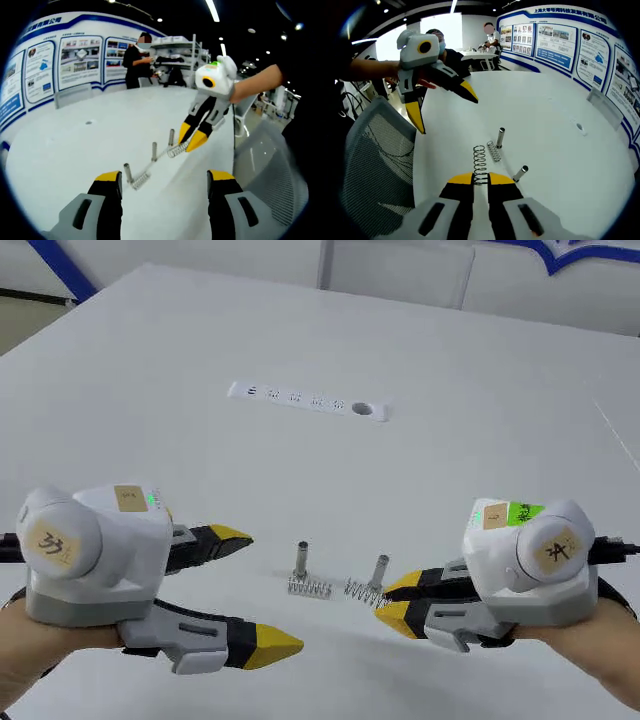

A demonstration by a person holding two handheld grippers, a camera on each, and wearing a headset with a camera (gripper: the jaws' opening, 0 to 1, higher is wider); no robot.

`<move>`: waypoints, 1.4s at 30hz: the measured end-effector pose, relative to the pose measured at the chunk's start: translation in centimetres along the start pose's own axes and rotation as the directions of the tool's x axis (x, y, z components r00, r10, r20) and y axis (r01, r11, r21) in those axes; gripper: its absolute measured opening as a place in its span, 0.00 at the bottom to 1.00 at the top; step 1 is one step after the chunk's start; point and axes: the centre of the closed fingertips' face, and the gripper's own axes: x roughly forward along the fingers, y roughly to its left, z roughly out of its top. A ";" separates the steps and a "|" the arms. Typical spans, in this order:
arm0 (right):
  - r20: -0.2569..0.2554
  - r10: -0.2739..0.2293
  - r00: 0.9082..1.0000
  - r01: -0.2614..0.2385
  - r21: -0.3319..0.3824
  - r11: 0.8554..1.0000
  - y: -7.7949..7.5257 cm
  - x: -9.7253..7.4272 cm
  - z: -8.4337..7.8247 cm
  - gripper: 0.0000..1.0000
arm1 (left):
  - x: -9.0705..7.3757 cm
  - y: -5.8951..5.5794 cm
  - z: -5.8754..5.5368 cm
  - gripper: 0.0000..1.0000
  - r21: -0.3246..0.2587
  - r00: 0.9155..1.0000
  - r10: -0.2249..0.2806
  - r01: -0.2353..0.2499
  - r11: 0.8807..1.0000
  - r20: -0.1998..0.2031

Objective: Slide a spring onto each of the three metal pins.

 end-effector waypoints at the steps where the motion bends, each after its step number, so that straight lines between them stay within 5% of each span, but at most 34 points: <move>1: 0.004 0.006 1.000 -0.006 -0.011 1.000 0.3 -0.3 0.4 0.11 | 0.3 -0.3 0.3 0.71 0.006 1.000 -0.010 0.010 1.000 0.005; 5: 0.028 0.020 0.999 -0.018 -0.048 0.999 1.3 -1.5 1.9 0.11 | 1.4 -2.0 1.3 0.67 0.055 0.997 -0.081 0.081 0.995 0.011; 13: 0.020 0.061 0.998 -0.058 -0.127 0.990 3.3 -2.5 2.2 0.11 | 2.1 -4.4 1.6 0.52 0.110 0.984 -0.178 0.178 0.978 -0.018; 20: -0.007 0.091 0.996 -0.090 -0.203 0.975 4.5 -2.9 2.4 0.11 | 2.1 -5.8 1.7 0.37 0.156 0.975 -0.221 0.224 0.962 -0.039; 29: -0.019 0.099 0.995 -0.101 -0.224 0.969 4.8 -3.0 2.3 0.11 | 2.0 -6.3 2.1 0.23 0.167 0.970 -0.240 0.242 0.956 -0.038; 34: -0.021 0.103 0.994 -0.106 -0.231 0.967 4.9 -3.0 2.4 0.11 | 1.9 -7.3 2.0 0.15 0.186 0.959 -0.279 0.284 0.941 -0.057; 38: -0.028 0.112 0.993 -0.115 -0.238 0.965 5.2 -3.0 2.3 0.11 | 2.0 -7.4 1.8 0.13 0.208 0.959 -0.275 0.284 0.936 -0.070; 42: -0.027 0.105 0.994 -0.108 -0.270 0.957 5.1 -3.1 2.4 0.11 | 1.9 -7.6 1.9 0.11 0.311 0.962 -0.266 0.272 0.911 -0.060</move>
